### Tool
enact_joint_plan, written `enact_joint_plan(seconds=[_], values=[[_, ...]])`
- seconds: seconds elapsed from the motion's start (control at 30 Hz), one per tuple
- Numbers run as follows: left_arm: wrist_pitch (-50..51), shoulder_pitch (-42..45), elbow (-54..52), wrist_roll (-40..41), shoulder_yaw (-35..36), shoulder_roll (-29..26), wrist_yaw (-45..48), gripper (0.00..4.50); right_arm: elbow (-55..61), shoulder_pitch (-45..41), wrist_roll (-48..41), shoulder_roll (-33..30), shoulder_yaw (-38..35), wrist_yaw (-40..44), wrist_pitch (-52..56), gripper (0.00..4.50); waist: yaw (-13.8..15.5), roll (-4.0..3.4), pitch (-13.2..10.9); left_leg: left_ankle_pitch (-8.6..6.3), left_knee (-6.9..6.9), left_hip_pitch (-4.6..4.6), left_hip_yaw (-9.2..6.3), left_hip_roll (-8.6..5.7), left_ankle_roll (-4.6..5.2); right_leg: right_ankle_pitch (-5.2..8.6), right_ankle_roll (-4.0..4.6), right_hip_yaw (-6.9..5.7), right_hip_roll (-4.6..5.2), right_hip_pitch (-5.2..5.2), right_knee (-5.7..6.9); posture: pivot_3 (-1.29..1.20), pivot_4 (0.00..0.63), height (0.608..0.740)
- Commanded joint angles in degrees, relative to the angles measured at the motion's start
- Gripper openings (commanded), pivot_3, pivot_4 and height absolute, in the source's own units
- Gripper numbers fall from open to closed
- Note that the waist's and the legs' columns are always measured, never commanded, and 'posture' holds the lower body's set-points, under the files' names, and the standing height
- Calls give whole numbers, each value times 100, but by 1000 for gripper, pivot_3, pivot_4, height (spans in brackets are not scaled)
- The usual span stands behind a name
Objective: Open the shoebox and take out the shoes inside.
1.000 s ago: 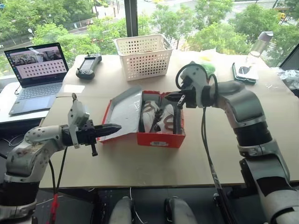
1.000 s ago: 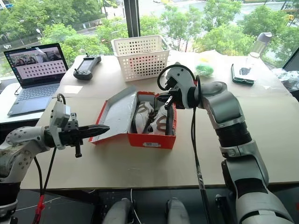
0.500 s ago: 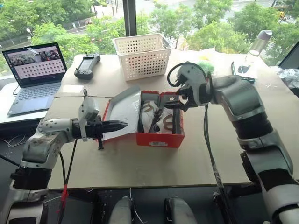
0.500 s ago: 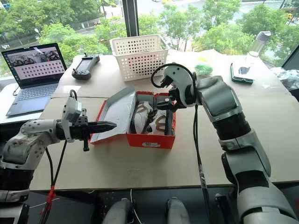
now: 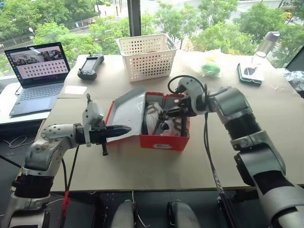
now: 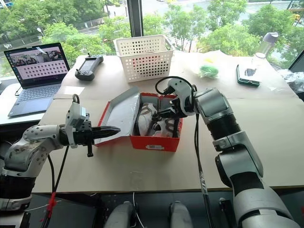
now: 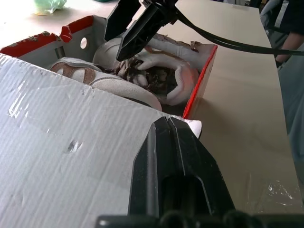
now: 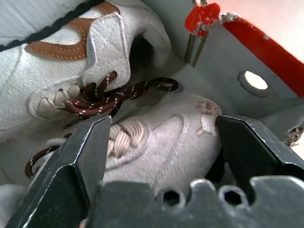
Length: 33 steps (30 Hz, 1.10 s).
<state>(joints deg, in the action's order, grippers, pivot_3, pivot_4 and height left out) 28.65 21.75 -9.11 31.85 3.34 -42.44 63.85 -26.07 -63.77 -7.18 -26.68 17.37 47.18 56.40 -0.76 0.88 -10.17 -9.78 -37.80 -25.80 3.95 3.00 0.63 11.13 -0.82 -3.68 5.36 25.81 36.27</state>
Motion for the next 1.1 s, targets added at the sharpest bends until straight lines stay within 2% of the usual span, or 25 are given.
enact_joint_plan(seconds=[0.03,0.7,0.83,1.1], values=[[-7,-30,-222,147,172,27,-64,0,-64,95,56,16,-39,11,-65,4118,0,0,0,0,0,1,0,0,0,0,0,0,0,0,2,0,150,733],[-29,-84,-231,155,183,58,-130,0,95,-370,233,-339,-333,-32,-480,4118,5,0,0,0,0,-2,0,-1,0,-1,1,1,0,2,0,0,150,733],[-39,-77,-219,139,174,63,-150,0,462,-367,321,-545,-241,86,-610,4118,4,0,0,0,0,-2,0,0,0,-1,1,1,0,3,2,0,150,733],[7,-63,-256,178,194,61,-180,0,2177,550,732,-1175,403,432,-885,4118,0,0,0,0,0,-8,0,-1,0,0,-1,1,1,9,-2,0,150,733]])
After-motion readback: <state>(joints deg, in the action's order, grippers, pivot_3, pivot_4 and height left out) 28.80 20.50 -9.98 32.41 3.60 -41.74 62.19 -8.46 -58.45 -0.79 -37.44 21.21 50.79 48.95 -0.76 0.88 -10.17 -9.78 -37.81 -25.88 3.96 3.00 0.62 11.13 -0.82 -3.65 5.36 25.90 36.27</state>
